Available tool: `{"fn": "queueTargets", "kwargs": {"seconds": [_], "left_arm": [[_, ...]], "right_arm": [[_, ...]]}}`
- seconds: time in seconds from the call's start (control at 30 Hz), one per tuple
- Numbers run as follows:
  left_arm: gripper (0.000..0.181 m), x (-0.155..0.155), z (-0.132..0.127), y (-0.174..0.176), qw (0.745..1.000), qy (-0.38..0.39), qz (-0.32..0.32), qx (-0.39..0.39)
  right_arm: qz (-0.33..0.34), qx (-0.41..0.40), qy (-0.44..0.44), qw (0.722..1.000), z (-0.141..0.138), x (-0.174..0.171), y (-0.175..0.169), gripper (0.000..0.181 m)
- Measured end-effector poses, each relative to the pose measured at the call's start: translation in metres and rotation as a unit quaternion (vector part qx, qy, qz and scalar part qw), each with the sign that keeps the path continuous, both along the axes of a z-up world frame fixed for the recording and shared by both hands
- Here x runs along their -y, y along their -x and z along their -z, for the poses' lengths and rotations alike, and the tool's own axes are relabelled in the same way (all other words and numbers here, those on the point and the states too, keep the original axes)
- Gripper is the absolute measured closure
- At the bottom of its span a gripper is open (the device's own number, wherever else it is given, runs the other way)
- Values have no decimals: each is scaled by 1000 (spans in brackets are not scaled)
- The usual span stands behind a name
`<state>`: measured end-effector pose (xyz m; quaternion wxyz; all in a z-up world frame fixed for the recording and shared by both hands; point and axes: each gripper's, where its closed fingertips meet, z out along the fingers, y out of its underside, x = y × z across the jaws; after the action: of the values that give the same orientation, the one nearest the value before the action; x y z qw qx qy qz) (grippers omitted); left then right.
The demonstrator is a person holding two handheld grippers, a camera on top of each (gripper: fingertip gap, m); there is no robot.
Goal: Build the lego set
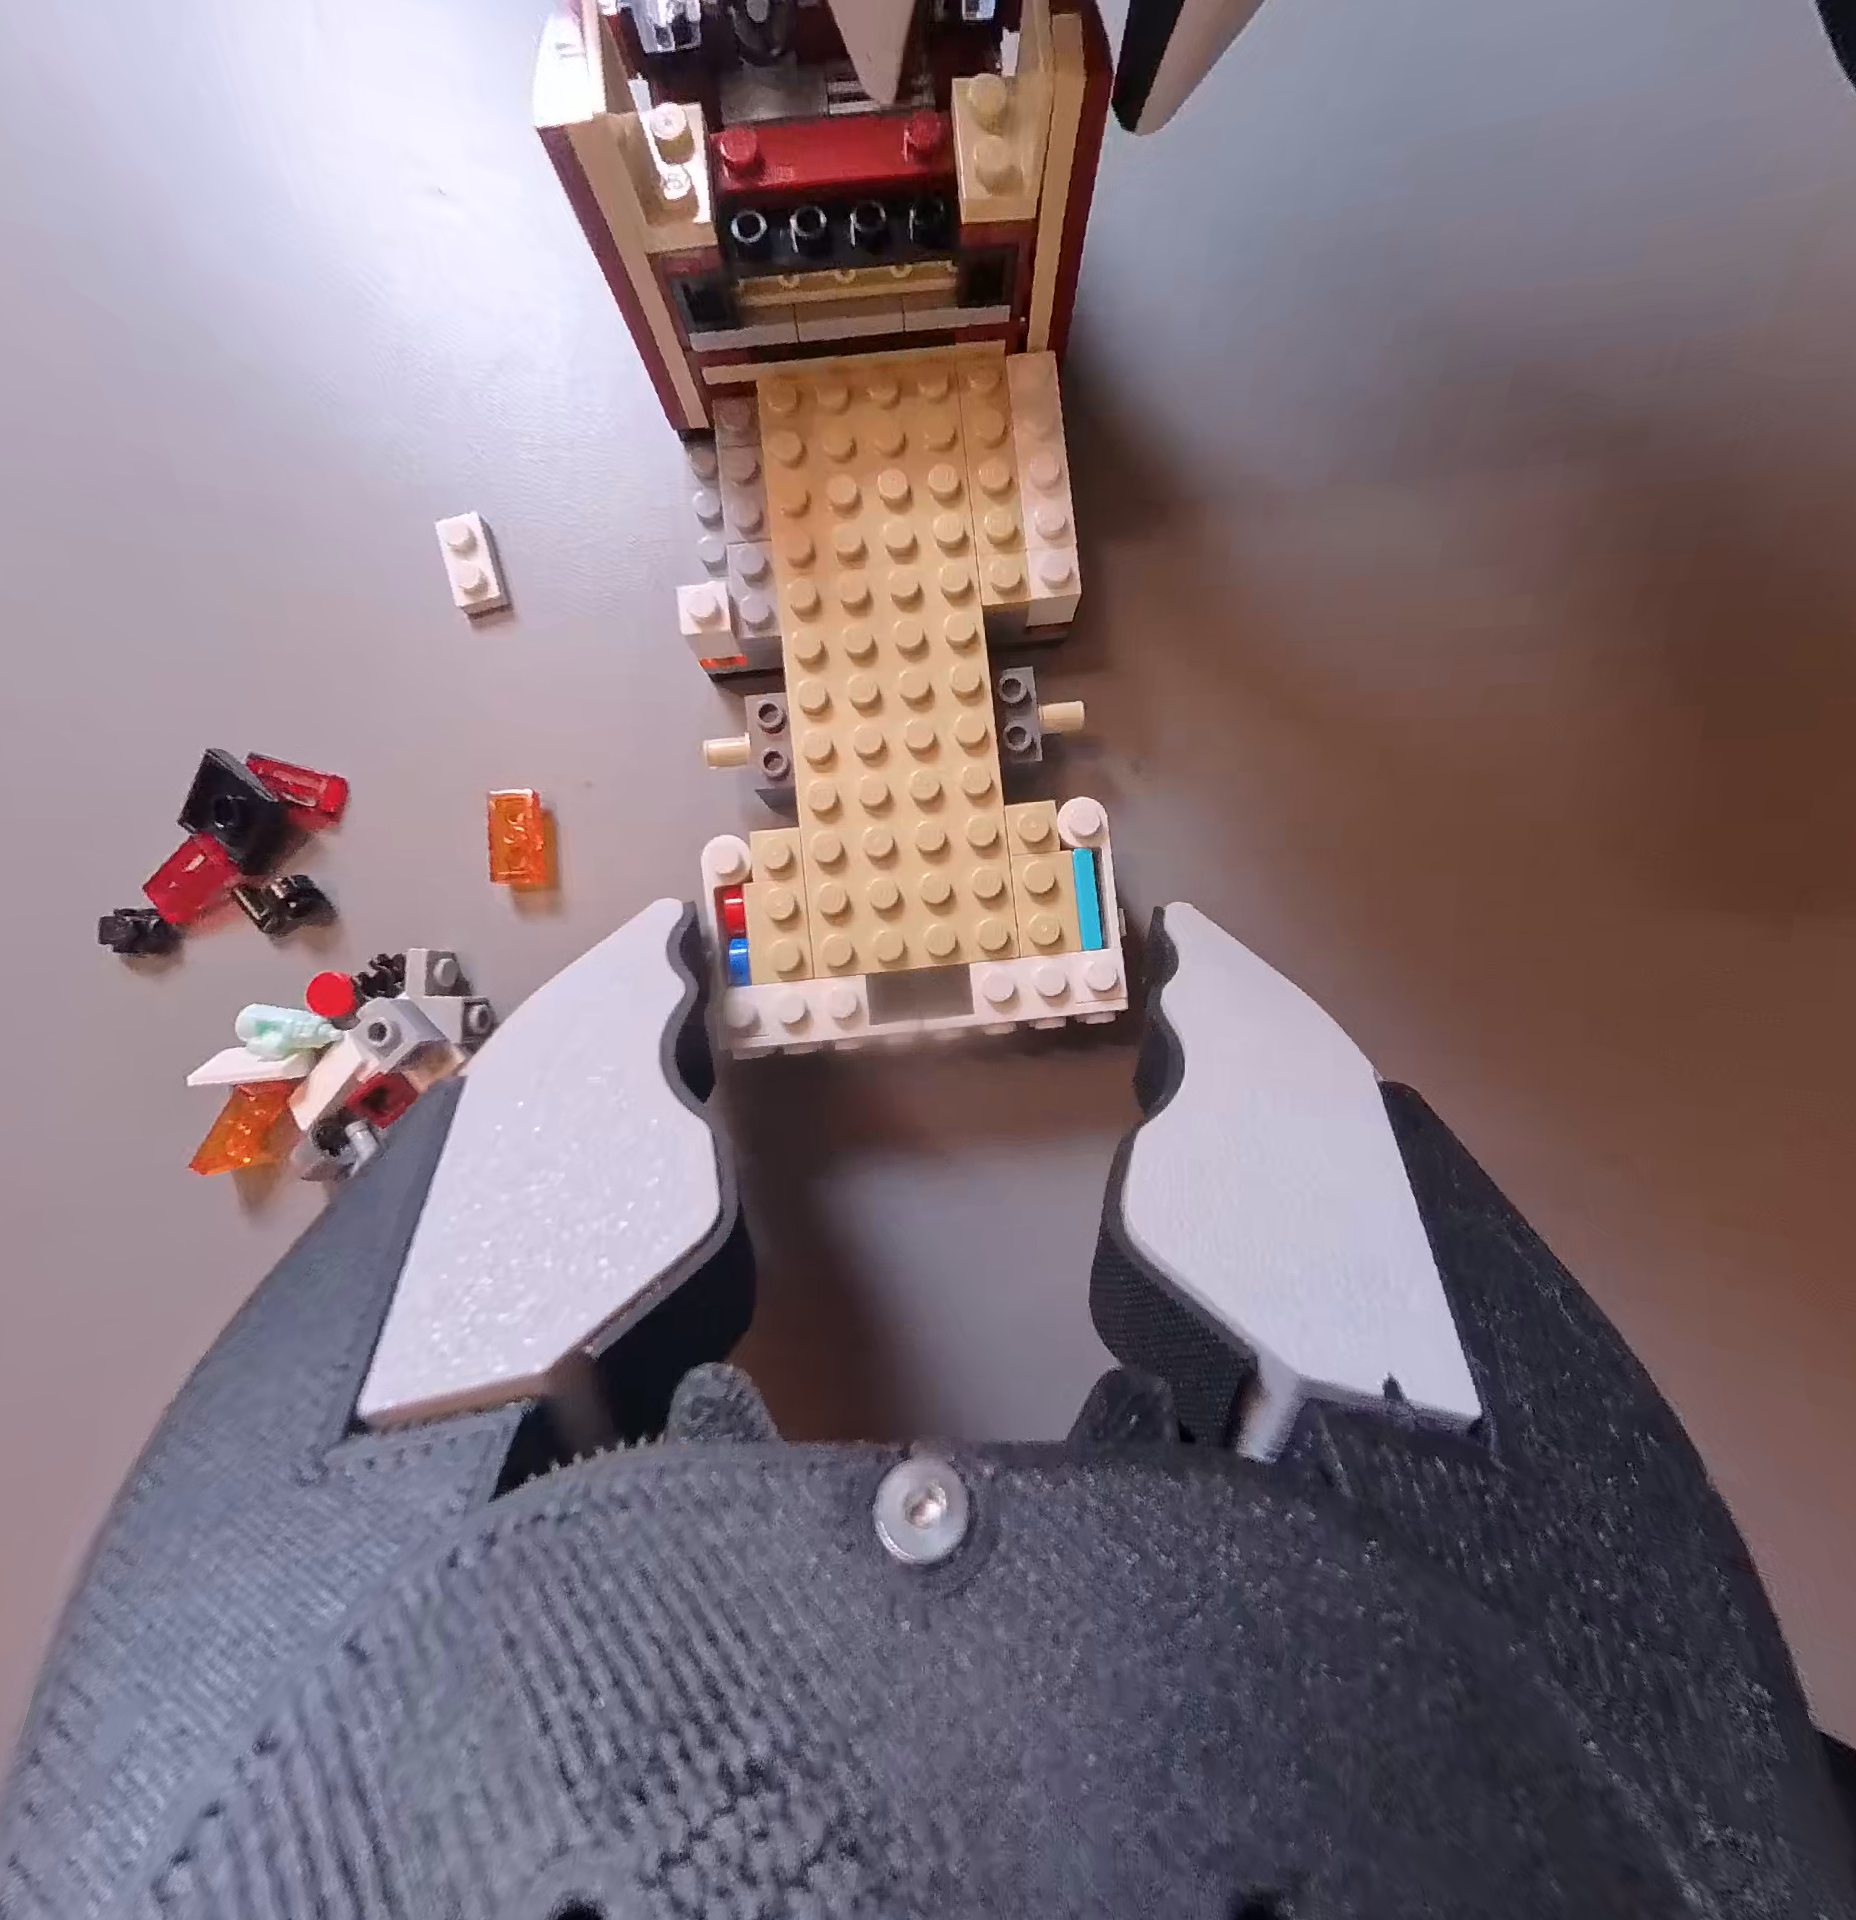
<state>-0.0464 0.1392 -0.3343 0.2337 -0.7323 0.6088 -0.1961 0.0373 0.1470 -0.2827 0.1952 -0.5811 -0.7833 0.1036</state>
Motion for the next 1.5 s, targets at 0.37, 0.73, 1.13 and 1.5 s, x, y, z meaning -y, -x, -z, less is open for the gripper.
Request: {"fn": "queueTargets", "kwargs": {"seconds": [0.37,0.73,1.13,1.5], "left_arm": [[104,0,0,0,1000,2,0,7],[100,-1,0,-10,1000,-4,-26,12],[104,3,1,-14,1000,0,-24,7],[104,3,1,-14,1000,-4,-12,17]], "right_arm": [[110,-89,-16,990,-6,5,-16,150],[126,-102,-76,984,1,5,-9,148],[4,85,-120,989,18,1,-6,152],[-7,51,-140,989,19,1,-6,157]]}}
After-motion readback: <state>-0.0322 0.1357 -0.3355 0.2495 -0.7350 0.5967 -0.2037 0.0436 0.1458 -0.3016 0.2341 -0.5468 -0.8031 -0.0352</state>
